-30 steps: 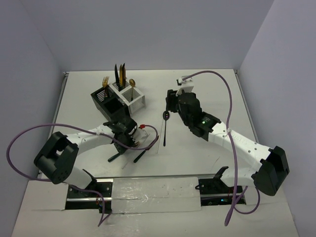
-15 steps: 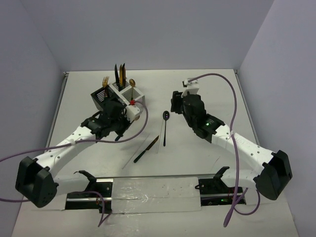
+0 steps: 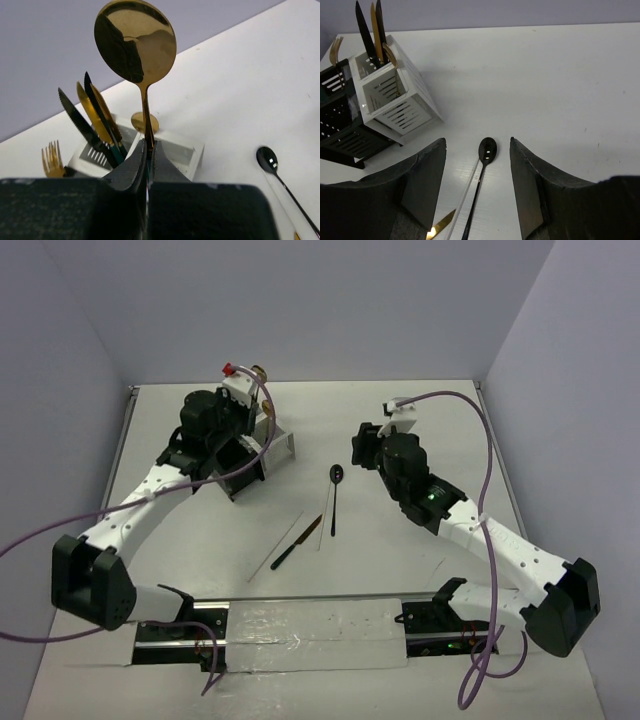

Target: Sort the eating utensils into containers

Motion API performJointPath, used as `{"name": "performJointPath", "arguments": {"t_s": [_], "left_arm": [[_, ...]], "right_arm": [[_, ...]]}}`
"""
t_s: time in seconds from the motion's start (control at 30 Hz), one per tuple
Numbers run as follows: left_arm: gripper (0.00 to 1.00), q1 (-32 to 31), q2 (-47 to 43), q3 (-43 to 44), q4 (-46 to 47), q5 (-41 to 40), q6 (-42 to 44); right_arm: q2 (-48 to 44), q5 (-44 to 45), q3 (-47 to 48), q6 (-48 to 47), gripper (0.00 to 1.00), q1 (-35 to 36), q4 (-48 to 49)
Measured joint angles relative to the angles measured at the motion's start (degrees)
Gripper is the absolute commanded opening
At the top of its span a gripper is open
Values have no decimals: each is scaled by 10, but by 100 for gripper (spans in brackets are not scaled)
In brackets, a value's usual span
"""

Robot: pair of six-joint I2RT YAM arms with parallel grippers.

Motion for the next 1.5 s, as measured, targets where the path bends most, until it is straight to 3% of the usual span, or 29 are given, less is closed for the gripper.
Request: {"name": "performJointPath", "arguments": {"t_s": [0.37,0.73,0.87,0.97,1.07,1.3,1.5], "left_arm": [[0,33,190,-2,235,37,-43],[3,54,233,-71,327,77,-76],[15,54,244,-88,332,90,-87],[41,54,244,-100,335,91,-91],[57,54,242,-104,339,90,-96],[68,54,176,-115,304,78,-111],[70,58,97,-75,183,46,-116]], "right_arm": [[-23,7,-28,29,61,0,-14],[0,-4,-38,49,61,-1,-38],[48,-34,-31,61,61,-1,-48],[110,-55,-9,74,61,-1,-82],[167,-77,17,86,59,-1,-119],[288,-125,96,103,51,-1,-178],[374,-141,140,105,45,-1,-215]]}}
